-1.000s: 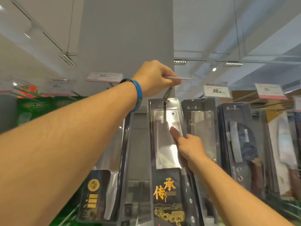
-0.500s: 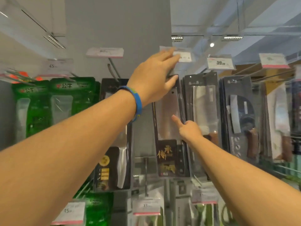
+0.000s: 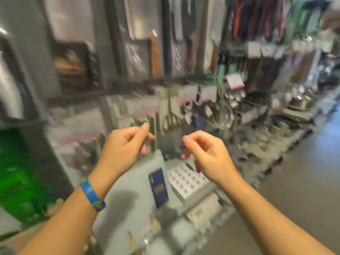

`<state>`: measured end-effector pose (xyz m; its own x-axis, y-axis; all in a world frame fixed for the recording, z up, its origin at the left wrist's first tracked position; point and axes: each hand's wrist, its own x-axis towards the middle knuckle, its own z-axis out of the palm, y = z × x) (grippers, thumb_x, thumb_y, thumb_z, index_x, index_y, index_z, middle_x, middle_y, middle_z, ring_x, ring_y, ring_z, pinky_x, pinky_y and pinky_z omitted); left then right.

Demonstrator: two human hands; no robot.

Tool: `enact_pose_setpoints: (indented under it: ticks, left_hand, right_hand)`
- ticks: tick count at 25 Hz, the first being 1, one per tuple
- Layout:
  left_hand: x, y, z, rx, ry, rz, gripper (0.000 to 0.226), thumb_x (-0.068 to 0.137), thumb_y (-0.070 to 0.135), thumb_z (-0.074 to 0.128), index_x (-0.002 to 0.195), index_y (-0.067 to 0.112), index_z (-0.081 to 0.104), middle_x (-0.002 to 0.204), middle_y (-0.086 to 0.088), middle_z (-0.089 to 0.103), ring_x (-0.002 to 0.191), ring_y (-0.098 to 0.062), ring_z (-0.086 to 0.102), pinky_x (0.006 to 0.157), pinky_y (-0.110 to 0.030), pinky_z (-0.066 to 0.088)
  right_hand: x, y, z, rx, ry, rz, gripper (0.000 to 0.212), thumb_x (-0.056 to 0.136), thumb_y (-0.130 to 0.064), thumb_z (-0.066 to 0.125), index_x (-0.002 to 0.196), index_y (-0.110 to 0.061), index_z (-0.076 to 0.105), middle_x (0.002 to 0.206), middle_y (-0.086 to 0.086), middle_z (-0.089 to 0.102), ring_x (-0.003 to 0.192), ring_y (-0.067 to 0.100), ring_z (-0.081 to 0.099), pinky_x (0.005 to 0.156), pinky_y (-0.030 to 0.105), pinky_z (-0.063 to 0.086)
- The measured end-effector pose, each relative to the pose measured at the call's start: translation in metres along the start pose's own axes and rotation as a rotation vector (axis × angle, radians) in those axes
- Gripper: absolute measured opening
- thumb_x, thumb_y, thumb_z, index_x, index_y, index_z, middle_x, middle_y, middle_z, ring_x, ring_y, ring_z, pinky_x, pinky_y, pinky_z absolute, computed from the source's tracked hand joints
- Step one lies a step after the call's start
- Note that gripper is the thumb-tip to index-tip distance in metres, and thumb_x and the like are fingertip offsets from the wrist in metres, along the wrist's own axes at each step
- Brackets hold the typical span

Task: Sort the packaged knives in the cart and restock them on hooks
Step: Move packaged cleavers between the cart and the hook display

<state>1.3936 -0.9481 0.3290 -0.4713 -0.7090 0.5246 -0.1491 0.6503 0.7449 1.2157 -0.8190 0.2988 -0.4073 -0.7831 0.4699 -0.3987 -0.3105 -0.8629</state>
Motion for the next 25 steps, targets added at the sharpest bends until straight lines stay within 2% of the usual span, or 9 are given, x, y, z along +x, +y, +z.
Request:
enact_pose_setpoints:
  ticks: [3, 5, 8, 10, 13, 17, 19, 22, 25]
  left_hand:
    - [-0.079, -0.063, 0.076, -0.173, -0.326, -0.277, 0.04, 0.099, 0.042, 0.047, 0.077, 0.025, 0.075, 0.056, -0.002, 0.064, 0.04, -0.008, 0.044, 0.044, -0.015, 0.036]
    - [-0.131, -0.089, 0.128, -0.246, -0.604, -0.452, 0.043, 0.094, 0.049, 0.042, 0.089, 0.022, 0.075, 0.068, -0.003, 0.069, 0.045, -0.01, 0.048, 0.044, -0.017, 0.035]
    - [-0.194, -0.105, 0.194, -0.308, -0.888, -0.576, 0.045, 0.091, 0.051, 0.041, 0.101, 0.019, 0.071, 0.081, -0.004, 0.072, 0.052, -0.013, 0.055, 0.046, -0.022, 0.034]
    - [-0.233, -0.094, 0.241, -0.269, -1.015, -0.538, 0.035, 0.098, 0.041, 0.044, 0.099, 0.019, 0.071, 0.081, -0.002, 0.072, 0.051, -0.012, 0.054, 0.048, -0.022, 0.037]
    - [-0.285, -0.06, 0.304, -0.205, -1.152, -0.458, 0.031, 0.102, 0.032, 0.045, 0.095, 0.015, 0.071, 0.077, -0.003, 0.072, 0.044, -0.014, 0.044, 0.045, -0.02, 0.036]
    - [-0.359, -0.003, 0.368, -0.126, -1.376, -0.394, 0.031, 0.103, 0.026, 0.046, 0.093, 0.01, 0.07, 0.077, -0.007, 0.073, 0.036, -0.009, 0.038, 0.039, -0.015, 0.032]
    - [-0.4, 0.026, 0.395, -0.095, -1.5, -0.369, 0.029, 0.103, 0.021, 0.045, 0.095, 0.007, 0.069, 0.078, -0.01, 0.071, 0.033, -0.005, 0.036, 0.037, -0.013, 0.03]
    - [-0.475, 0.075, 0.441, -0.048, -1.715, -0.315, 0.027, 0.104, 0.016, 0.044, 0.097, 0.007, 0.068, 0.079, -0.011, 0.071, 0.033, -0.004, 0.035, 0.036, -0.012, 0.03]
    - [-0.54, 0.129, 0.488, 0.0, -1.849, -0.171, 0.027, 0.104, 0.021, 0.044, 0.098, 0.012, 0.069, 0.08, -0.006, 0.072, 0.036, -0.006, 0.038, 0.039, -0.013, 0.032]
  right_hand:
    - [-0.117, 0.068, -0.041, -0.087, 0.109, 0.335, 0.019, 0.101, -0.026, 0.063, 0.087, -0.014, 0.068, 0.07, 0.006, 0.071, 0.041, 0.019, 0.048, 0.042, 0.026, 0.042]
    - [-0.207, 0.096, -0.07, -0.114, 0.227, 0.564, 0.015, 0.101, -0.014, 0.061, 0.091, -0.006, 0.068, 0.072, 0.008, 0.07, 0.046, 0.019, 0.051, 0.045, 0.026, 0.045]
    - [-0.331, 0.104, -0.105, -0.119, 0.452, 0.851, 0.013, 0.101, -0.014, 0.059, 0.099, -0.006, 0.069, 0.083, 0.015, 0.072, 0.054, 0.016, 0.06, 0.048, 0.016, 0.043]
    - [-0.405, 0.096, -0.123, -0.127, 0.608, 0.984, 0.014, 0.102, -0.017, 0.058, 0.103, -0.008, 0.069, 0.089, 0.015, 0.074, 0.057, 0.013, 0.063, 0.049, 0.012, 0.042]
    - [-0.499, 0.084, -0.143, -0.123, 0.833, 1.076, 0.016, 0.103, -0.02, 0.057, 0.103, -0.009, 0.069, 0.091, 0.015, 0.073, 0.058, 0.009, 0.063, 0.049, 0.012, 0.043]
    - [-0.628, 0.057, -0.159, -0.103, 1.141, 1.197, 0.015, 0.103, -0.029, 0.057, 0.102, -0.021, 0.069, 0.085, 0.001, 0.075, 0.058, 0.011, 0.066, 0.048, 0.011, 0.042]
    - [-0.688, 0.042, -0.16, -0.082, 1.286, 1.239, 0.013, 0.103, -0.028, 0.058, 0.099, -0.024, 0.069, 0.083, 0.0, 0.075, 0.058, 0.01, 0.066, 0.05, 0.015, 0.046]
    - [-0.77, 0.017, -0.166, -0.061, 1.472, 1.278, 0.014, 0.103, -0.023, 0.058, 0.096, -0.021, 0.07, 0.076, -0.004, 0.075, 0.06, 0.012, 0.067, 0.061, 0.029, 0.055]
    - [-0.827, -0.007, -0.173, -0.029, 1.579, 1.3, 0.014, 0.103, -0.028, 0.058, 0.096, -0.025, 0.07, 0.081, -0.005, 0.076, 0.068, 0.017, 0.071, 0.061, 0.026, 0.056]
